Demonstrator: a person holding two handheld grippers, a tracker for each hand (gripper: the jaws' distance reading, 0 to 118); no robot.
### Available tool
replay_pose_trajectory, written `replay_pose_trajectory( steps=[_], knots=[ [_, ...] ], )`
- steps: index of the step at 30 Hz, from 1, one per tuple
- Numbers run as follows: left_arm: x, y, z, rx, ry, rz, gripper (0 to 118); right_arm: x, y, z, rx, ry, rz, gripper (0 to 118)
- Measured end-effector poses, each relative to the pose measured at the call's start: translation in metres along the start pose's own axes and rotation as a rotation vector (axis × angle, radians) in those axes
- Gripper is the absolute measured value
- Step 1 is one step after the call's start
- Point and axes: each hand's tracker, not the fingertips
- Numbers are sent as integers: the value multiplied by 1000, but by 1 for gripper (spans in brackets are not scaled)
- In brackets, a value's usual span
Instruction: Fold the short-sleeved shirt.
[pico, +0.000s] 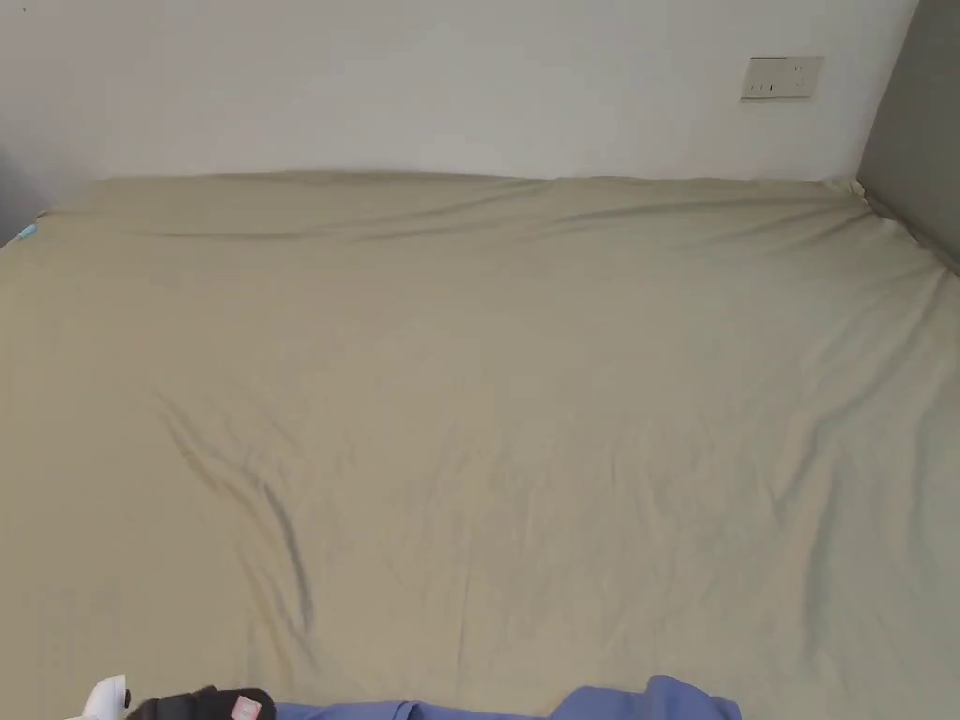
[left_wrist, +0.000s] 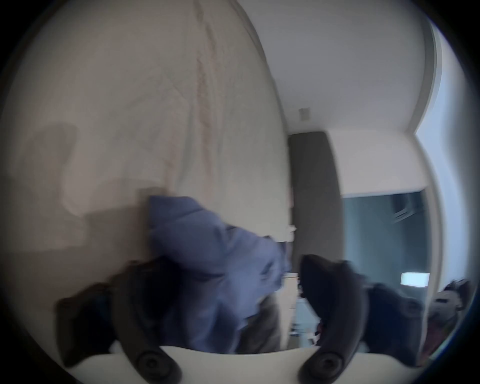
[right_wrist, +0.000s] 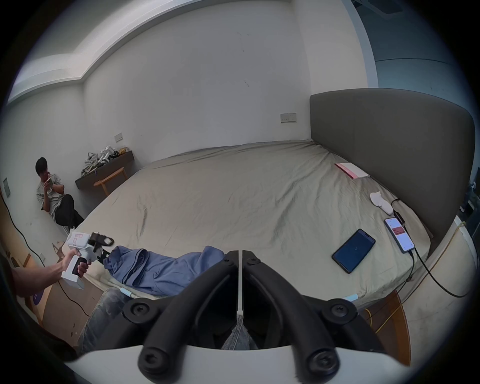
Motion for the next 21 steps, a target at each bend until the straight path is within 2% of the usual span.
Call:
replay_pose_trajectory(
  steps=[1, 3, 6, 8, 9, 10, 11, 12, 13, 14, 16, 21],
  knots=[
    [-3, 1, -3, -10, -35, 4, 113, 0, 0, 0, -2, 0, -1, 4],
    [-10, 6, -7, -31, 30, -29, 113, -1, 0, -1, -6, -2, -1, 4],
    [-9, 12, -9, -107, 23, -125, 111, -4, -1, -5, -18, 0, 8, 4],
    [-9, 12, -8, -110, 66, -139, 110, -6, -3, -10, -26, 3, 11, 4],
    [-8, 14, -4, -113, 143, -179, 105, -7, -3, -12, -32, 6, 10, 4],
    [-6, 14, -1, -95, 253, -210, 80, -8, -4, -14, -34, 9, 10, 4],
    [-6, 15, 3, -64, 427, -235, 35, -10, -4, -16, -36, 13, 9, 4],
    [-8, 14, 3, -30, 463, -259, 13, -11, -5, -19, -38, 18, 9, 4],
    [20, -18, -15, -51, 271, -212, 13, -13, -5, -21, -41, 22, 10, 4],
    [23, -22, -15, -29, 358, -238, 13, -15, -5, -22, -45, 26, 14, 4],
    [35, -34, -23, -18, 370, -250, 13, -19, -5, -23, -48, 29, 30, 4],
    [51, -25, -10, 27, 540, -385, 13, -20, -5, -20, -43, 30, 51, 5]
  ],
)
